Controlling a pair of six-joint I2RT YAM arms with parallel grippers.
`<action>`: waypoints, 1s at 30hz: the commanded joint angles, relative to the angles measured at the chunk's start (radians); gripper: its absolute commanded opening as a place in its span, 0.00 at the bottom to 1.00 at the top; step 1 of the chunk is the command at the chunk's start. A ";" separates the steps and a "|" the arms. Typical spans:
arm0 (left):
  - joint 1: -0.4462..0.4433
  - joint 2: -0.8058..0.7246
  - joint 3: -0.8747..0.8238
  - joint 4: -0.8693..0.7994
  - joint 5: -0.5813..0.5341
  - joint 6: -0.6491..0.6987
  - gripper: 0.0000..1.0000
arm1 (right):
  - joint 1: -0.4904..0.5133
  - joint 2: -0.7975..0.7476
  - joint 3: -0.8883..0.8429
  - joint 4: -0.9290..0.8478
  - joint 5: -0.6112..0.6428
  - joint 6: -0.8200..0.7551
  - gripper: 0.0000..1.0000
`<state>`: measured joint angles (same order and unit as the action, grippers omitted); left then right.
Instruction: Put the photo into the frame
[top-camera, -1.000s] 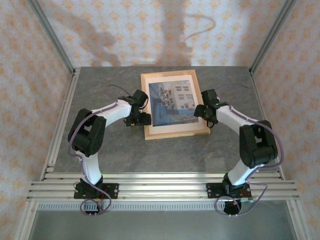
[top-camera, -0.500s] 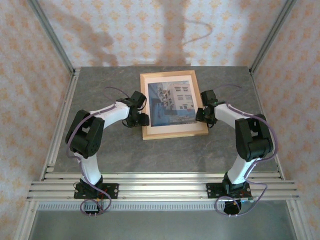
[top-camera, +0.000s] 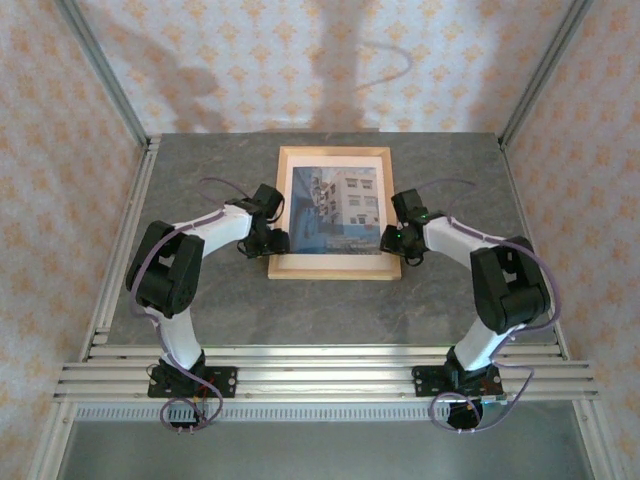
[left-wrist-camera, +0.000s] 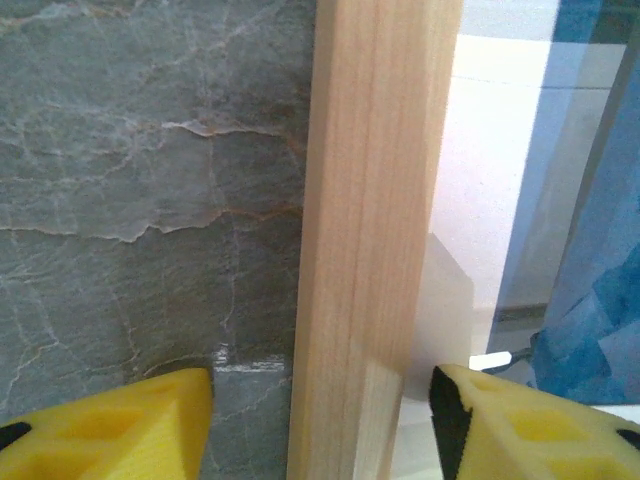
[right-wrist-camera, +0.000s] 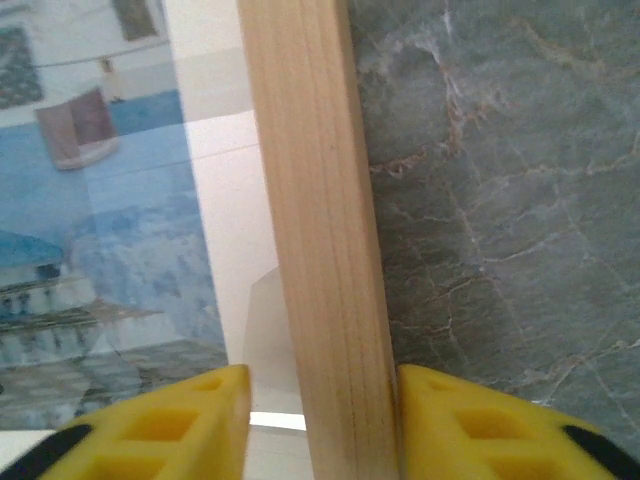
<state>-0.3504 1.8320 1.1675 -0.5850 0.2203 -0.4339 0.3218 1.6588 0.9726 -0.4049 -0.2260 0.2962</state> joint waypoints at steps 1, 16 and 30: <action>0.020 -0.079 -0.002 -0.042 -0.050 0.013 0.74 | -0.022 -0.058 0.043 -0.033 0.082 -0.026 0.52; 0.328 -0.306 -0.125 0.216 -0.439 0.096 1.00 | -0.291 -0.011 -0.044 0.403 0.314 -0.289 0.76; 0.348 -0.264 -0.466 0.919 -0.521 0.323 1.00 | -0.301 -0.129 -0.374 0.875 0.326 -0.313 1.00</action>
<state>-0.0063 1.5608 0.7448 0.0750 -0.2775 -0.1825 0.0269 1.5787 0.6315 0.3199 0.0643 -0.0055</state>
